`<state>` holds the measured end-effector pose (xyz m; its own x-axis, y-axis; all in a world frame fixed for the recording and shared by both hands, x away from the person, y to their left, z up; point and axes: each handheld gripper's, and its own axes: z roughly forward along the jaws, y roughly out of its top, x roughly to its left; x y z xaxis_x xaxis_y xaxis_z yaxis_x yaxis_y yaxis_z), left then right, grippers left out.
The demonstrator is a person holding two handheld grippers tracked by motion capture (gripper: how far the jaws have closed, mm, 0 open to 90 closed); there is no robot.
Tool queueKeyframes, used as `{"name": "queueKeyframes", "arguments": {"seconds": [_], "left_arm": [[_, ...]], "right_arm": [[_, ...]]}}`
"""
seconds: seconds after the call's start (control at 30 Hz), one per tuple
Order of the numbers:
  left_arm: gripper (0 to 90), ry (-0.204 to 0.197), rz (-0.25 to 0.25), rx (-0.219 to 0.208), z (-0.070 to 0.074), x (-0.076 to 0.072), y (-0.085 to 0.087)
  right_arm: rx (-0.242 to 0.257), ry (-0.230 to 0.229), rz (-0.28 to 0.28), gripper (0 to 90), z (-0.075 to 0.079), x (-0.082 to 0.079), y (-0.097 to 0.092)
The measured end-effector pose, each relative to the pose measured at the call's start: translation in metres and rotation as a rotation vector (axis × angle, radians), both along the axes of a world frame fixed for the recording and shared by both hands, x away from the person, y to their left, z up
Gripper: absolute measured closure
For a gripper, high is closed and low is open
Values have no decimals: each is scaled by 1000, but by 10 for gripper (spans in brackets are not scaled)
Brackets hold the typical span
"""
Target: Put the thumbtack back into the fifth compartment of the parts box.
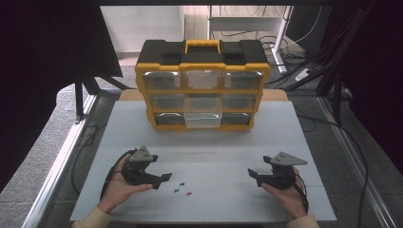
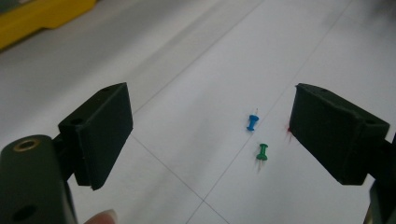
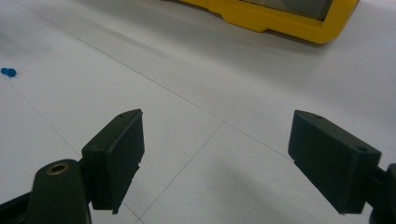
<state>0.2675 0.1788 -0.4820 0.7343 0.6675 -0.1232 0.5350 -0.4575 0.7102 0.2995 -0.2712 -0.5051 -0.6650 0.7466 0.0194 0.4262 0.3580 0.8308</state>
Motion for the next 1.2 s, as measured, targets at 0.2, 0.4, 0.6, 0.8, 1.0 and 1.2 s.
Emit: {"name": "queueKeyframes", "arguments": {"seconds": [0.2, 0.4, 0.6, 0.8, 1.0, 1.2], "left_arm": [[136, 22, -44, 33, -3, 1, -9], [139, 36, -84, 54, -5, 2, -18], [146, 48, -108, 101, -9, 0, -24], [169, 69, -141, 140, -15, -1, -30], [186, 58, -161, 191, -23, -5, -38], [240, 70, -197, 234, -30, -8, -45]], "right_arm": [[-2, 2, -5, 190, -1, 0, 0], [-2, 2, -8, 189, 0, 0, 0], [-2, 6, -8, 189, -1, 0, 0], [-7, 10, 0, 189, -2, 1, 1], [-11, 11, -3, 188, -3, 1, 1], [-15, 14, -4, 189, -3, 1, 1]]}}
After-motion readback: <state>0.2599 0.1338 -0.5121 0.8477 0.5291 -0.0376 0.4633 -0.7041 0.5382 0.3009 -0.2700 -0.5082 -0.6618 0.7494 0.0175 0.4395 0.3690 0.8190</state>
